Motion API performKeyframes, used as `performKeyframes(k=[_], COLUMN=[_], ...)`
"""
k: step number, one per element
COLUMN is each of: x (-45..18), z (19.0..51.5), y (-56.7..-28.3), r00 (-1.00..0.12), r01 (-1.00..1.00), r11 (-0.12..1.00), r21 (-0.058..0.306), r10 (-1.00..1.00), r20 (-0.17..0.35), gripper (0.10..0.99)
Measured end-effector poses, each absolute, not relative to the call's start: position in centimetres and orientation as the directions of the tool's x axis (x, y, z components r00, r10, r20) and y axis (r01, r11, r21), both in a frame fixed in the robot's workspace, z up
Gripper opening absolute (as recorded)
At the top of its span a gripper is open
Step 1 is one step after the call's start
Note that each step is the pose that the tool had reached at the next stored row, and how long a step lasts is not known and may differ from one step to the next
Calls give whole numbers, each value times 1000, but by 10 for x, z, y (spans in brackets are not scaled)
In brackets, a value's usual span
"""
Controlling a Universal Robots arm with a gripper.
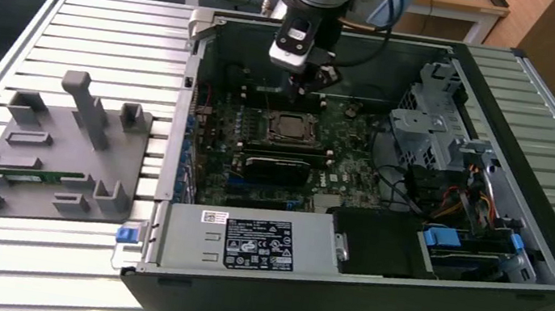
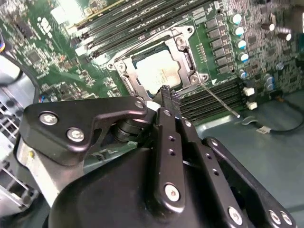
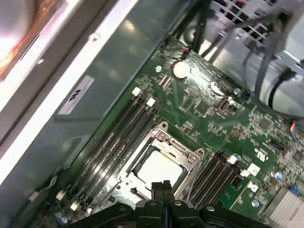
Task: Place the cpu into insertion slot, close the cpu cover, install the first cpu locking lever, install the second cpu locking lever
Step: 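Install the first cpu locking lever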
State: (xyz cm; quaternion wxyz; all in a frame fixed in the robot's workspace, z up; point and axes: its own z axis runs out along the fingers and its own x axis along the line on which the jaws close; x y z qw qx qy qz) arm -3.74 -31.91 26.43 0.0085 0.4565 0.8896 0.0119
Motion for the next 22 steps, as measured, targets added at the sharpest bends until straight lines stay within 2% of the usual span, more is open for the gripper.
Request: performKeyframes(k=[22], x=[-37], z=[264], y=[-319], r00=[-763], r01=[646], r11=[763], r21=[29], r10=[646], r20=[-4], gripper=[106])
